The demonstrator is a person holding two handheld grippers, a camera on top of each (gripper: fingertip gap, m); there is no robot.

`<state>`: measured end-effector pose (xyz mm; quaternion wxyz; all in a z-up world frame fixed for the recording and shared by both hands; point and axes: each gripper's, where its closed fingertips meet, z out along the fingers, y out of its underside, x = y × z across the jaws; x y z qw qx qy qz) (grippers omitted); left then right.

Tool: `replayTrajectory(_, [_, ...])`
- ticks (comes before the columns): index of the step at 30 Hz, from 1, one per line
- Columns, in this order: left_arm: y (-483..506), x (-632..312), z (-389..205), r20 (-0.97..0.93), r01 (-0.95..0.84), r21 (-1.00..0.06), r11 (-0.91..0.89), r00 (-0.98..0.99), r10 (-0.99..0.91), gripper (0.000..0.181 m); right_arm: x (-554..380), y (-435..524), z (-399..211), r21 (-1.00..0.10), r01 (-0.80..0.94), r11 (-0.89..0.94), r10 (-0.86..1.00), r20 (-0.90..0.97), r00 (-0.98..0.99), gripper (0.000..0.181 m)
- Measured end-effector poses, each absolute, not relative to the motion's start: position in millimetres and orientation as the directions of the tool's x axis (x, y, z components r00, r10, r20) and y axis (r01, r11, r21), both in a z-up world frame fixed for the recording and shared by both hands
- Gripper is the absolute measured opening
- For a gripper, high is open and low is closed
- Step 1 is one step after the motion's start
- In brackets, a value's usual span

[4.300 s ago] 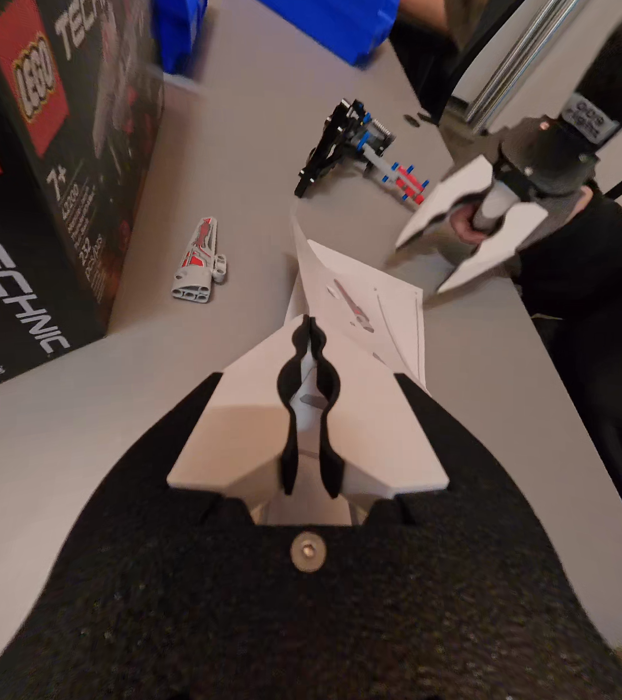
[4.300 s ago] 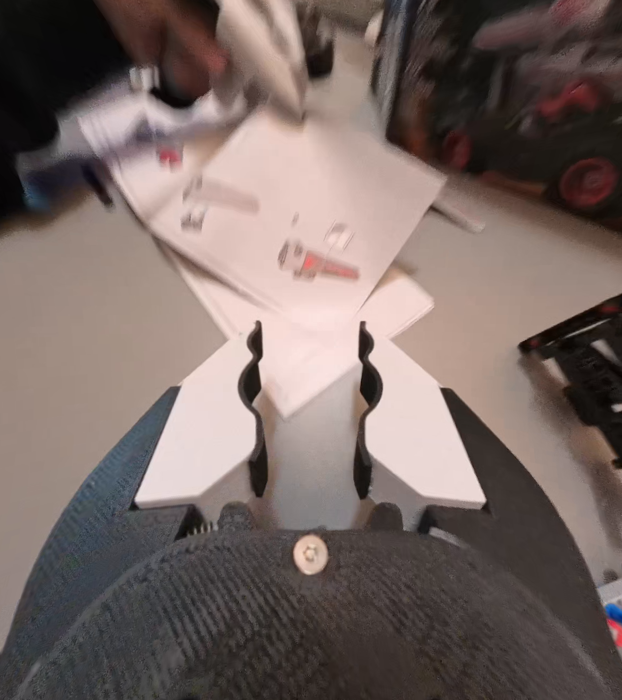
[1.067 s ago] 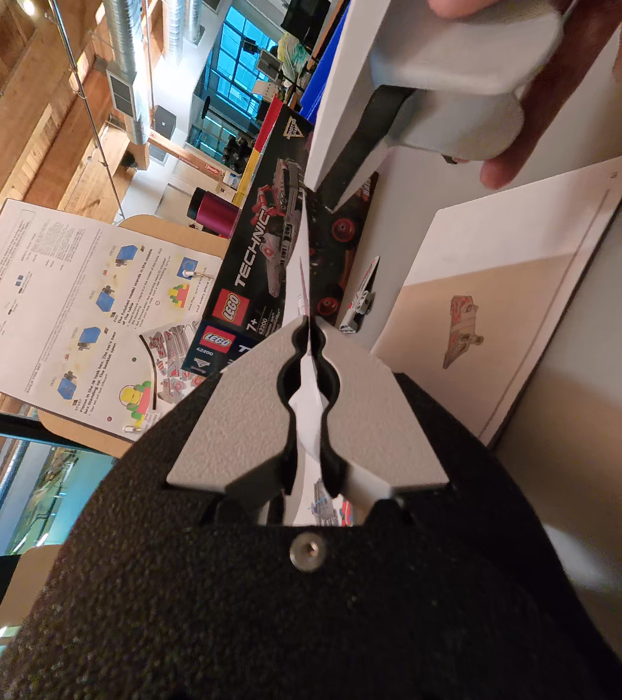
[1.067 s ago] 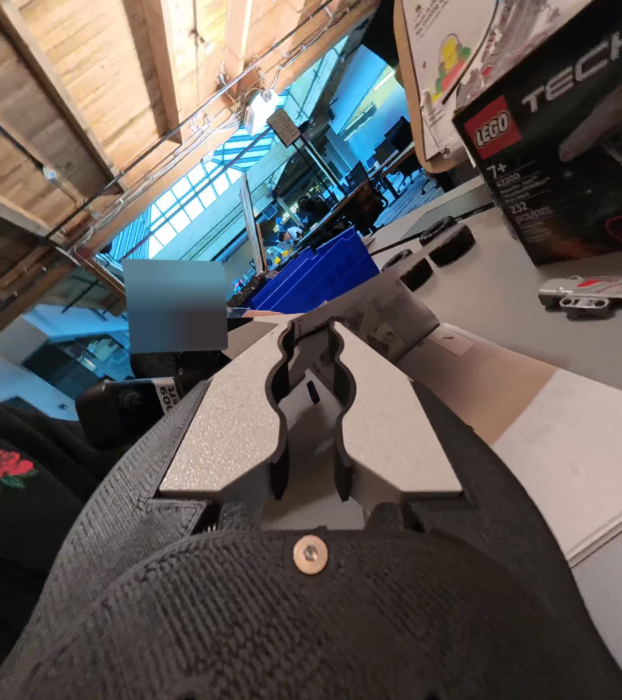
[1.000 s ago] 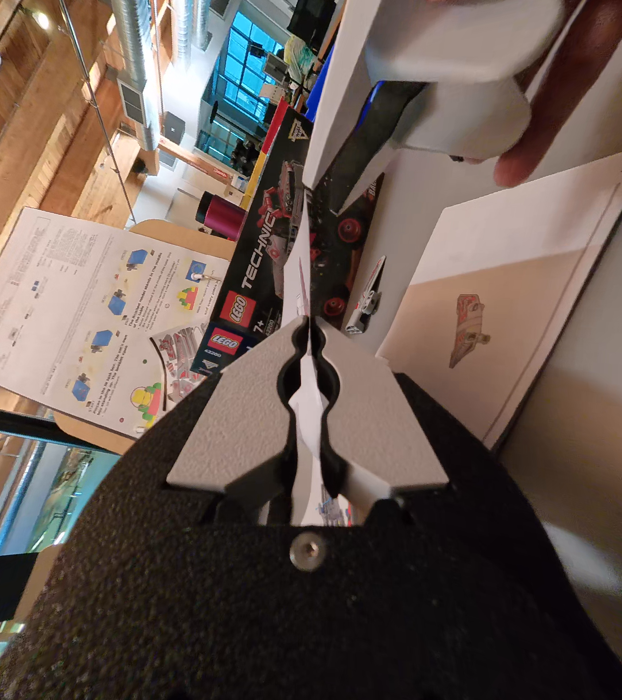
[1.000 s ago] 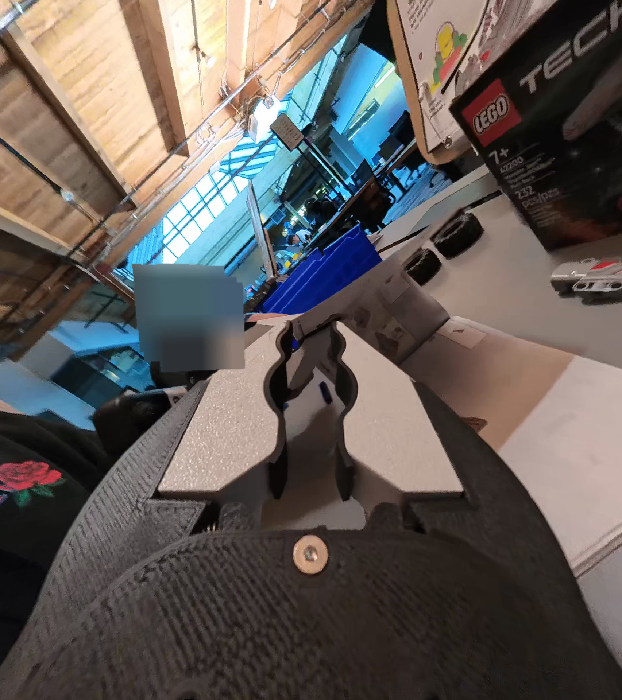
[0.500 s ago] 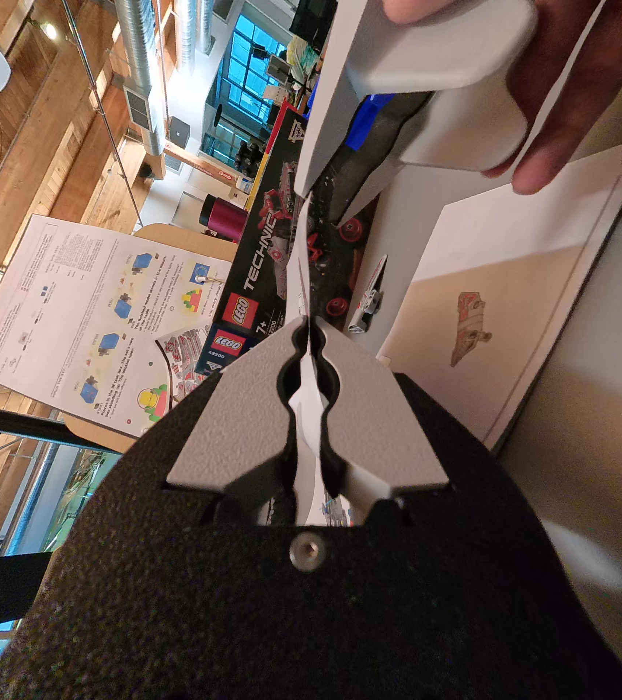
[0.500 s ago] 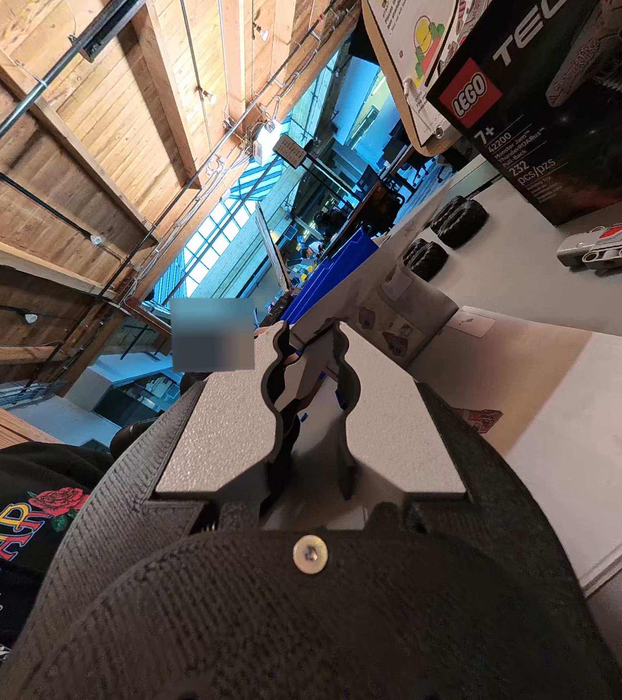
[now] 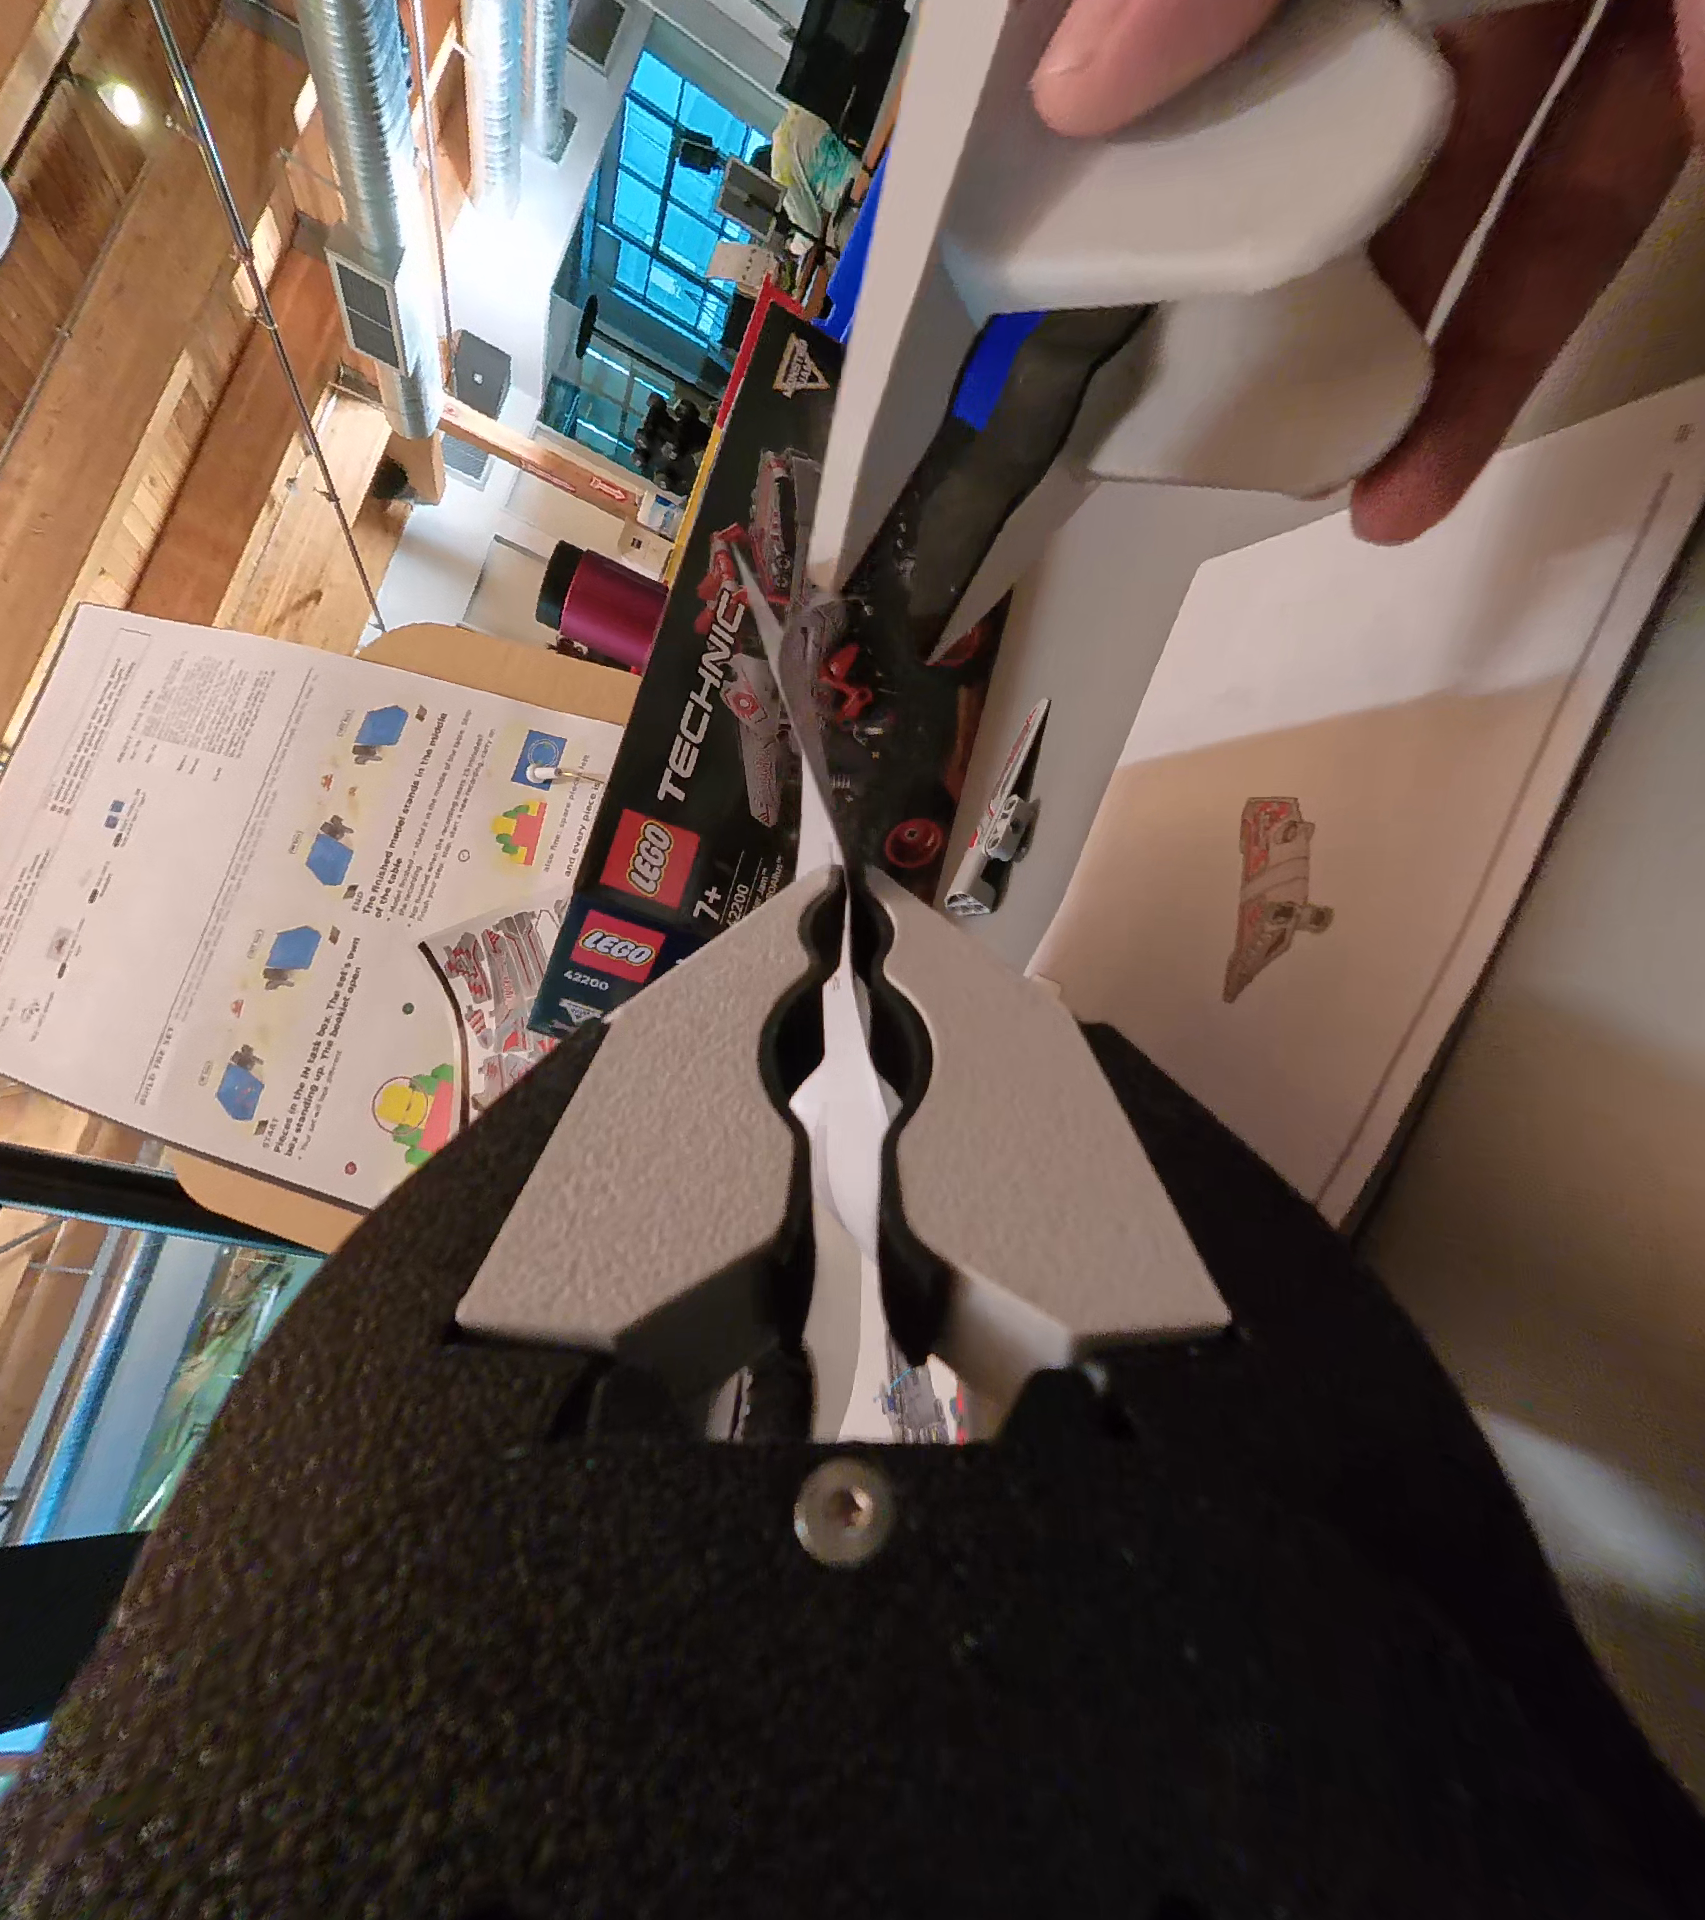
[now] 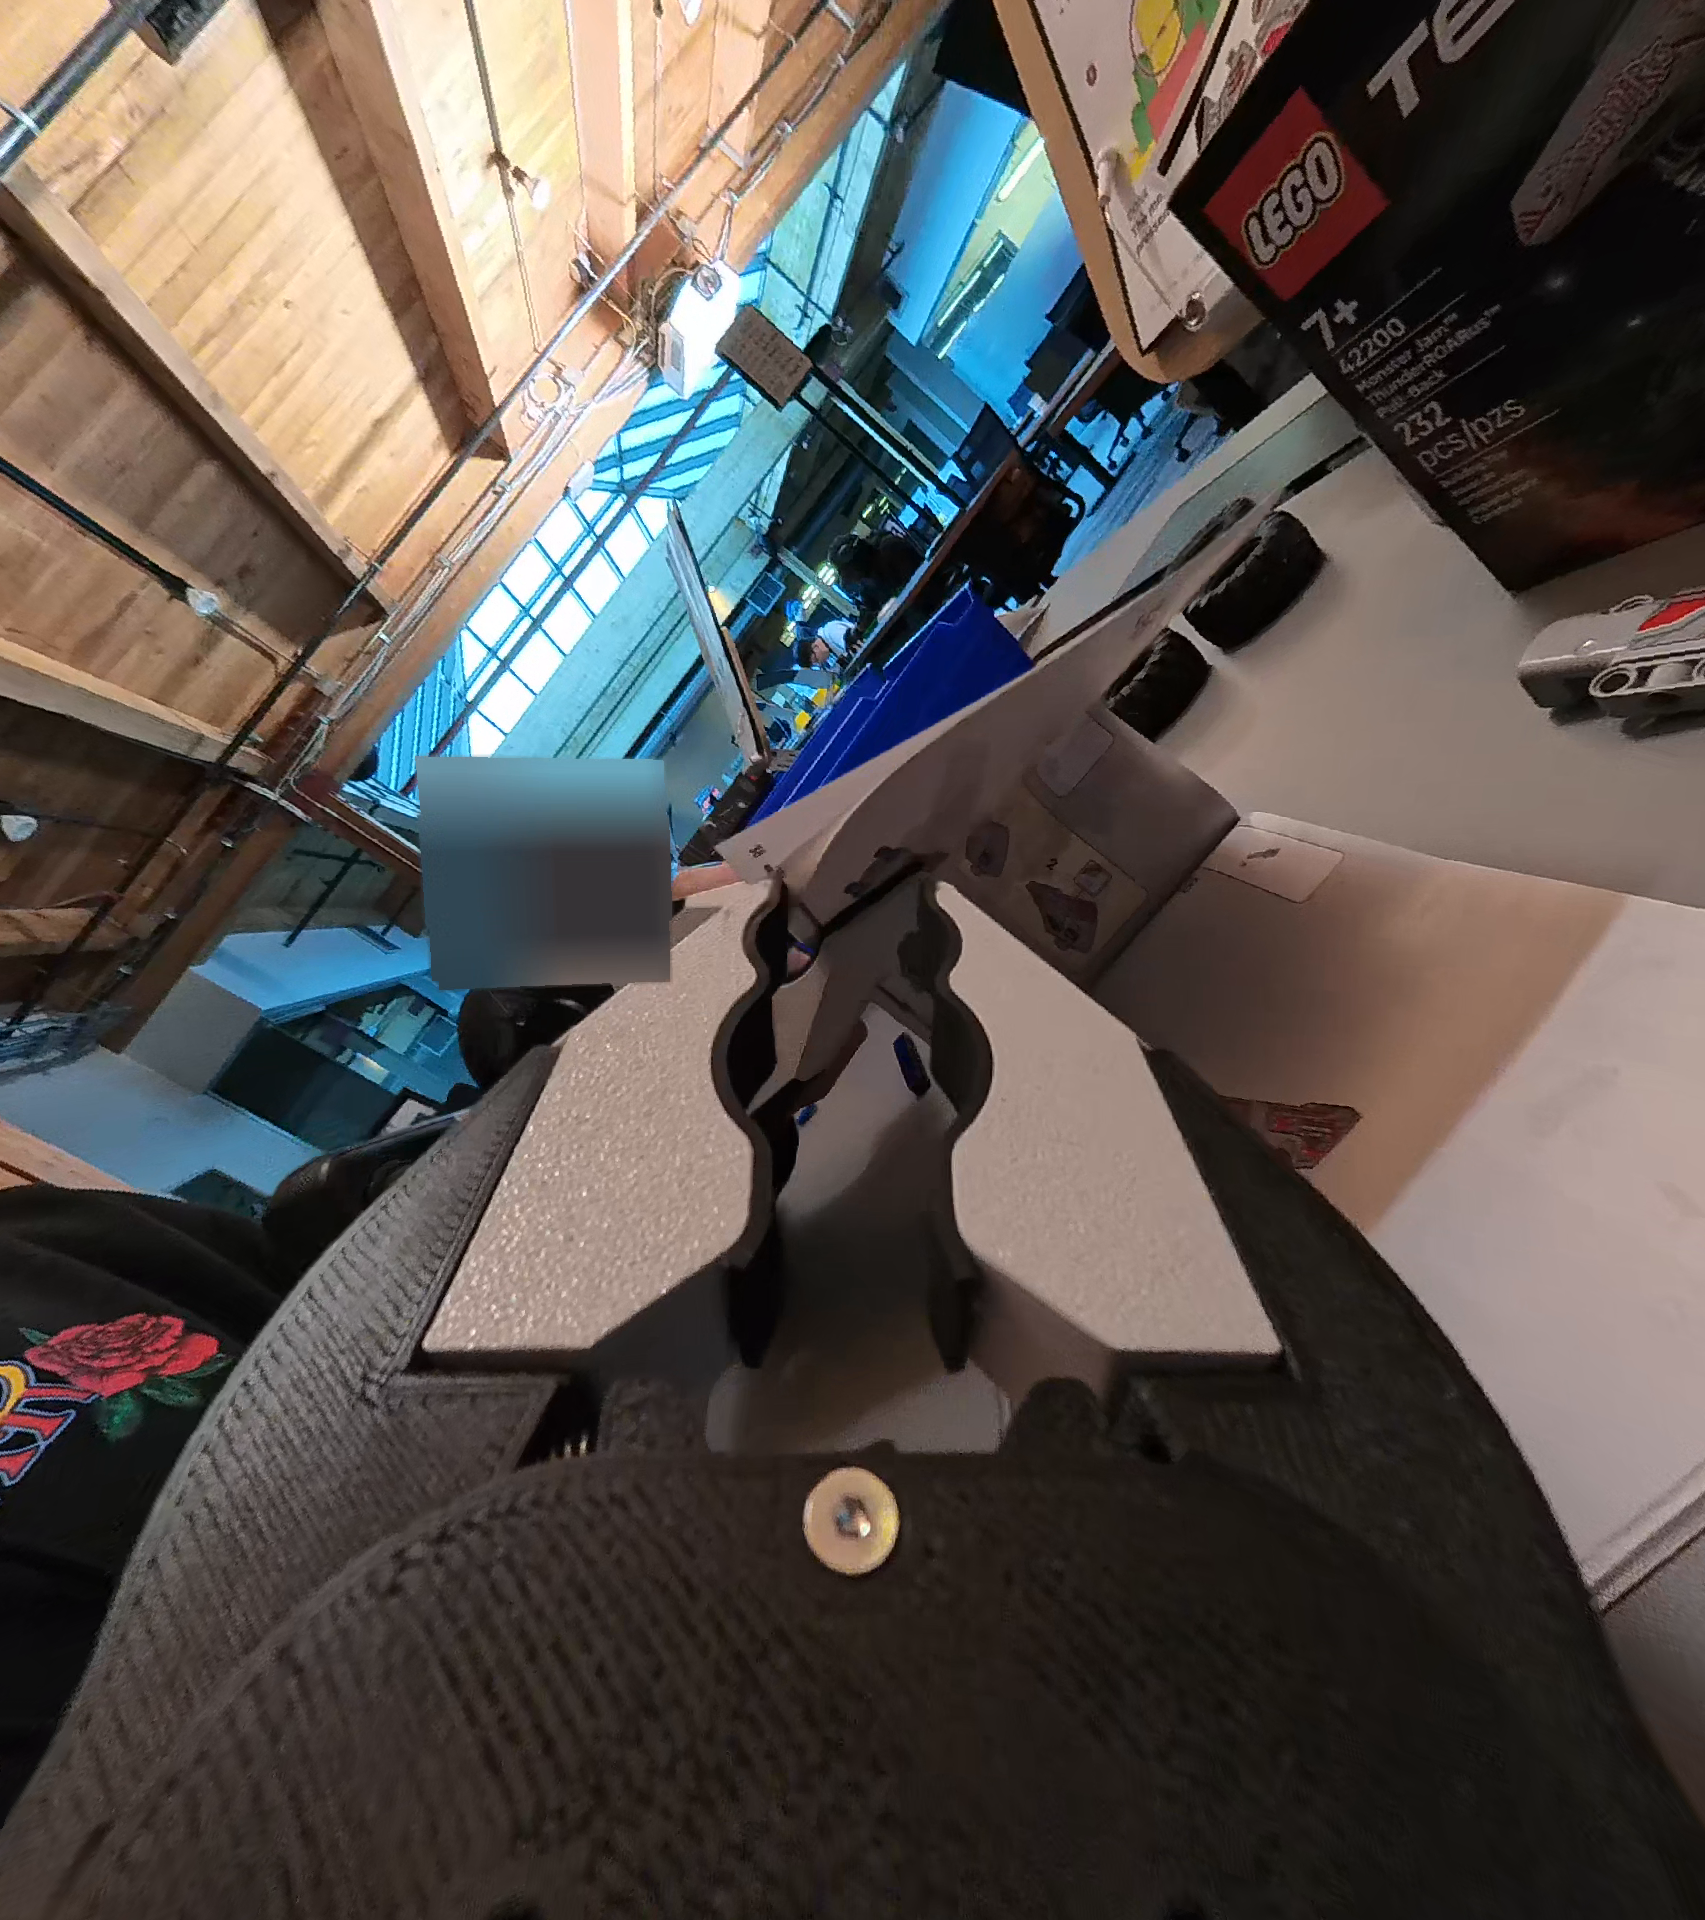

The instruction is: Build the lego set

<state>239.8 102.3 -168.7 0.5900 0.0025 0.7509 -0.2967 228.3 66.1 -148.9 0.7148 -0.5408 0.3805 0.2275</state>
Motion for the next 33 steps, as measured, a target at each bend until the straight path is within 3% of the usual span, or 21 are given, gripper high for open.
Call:
replayTrajectory(4, [102, 240, -172, -0.906, 0.36, -0.402, 0.842, -0.289, -0.309, 0.0, 223, 69, -147, -0.58, -0.761, 0.29, -0.051, -0.803, 0.593, 0.028])
replayTrajectory(8, [101, 239, -172, -0.905, 0.359, -0.405, 0.841, -0.291, -0.311, 0.0, 223, 69, -152, -0.58, -0.765, 0.28, -0.055, -0.805, 0.59, 0.005])
replayTrajectory(15, [103, 241, -170, -0.883, 0.348, -0.45, 0.823, -0.31, -0.352, 0.0, 227, 58, -144, -0.508, -0.784, 0.356, 0.033, -0.832, 0.554, 0.0])
replayTrajectory(26, [102, 240, -170, -0.889, 0.354, -0.439, 0.826, -0.303, -0.343, 0.0, 225, 65, -144, -0.518, -0.785, 0.339, 0.023, -0.83, 0.558, 0.005])
replayTrajectory(33, [103, 242, -175, -0.93, 0.36, -0.345, 0.867, -0.259, -0.262, 0.0, 225, 66, -151, -0.504, -0.804, 0.315, 0.002, -0.847, 0.531, 0.014])
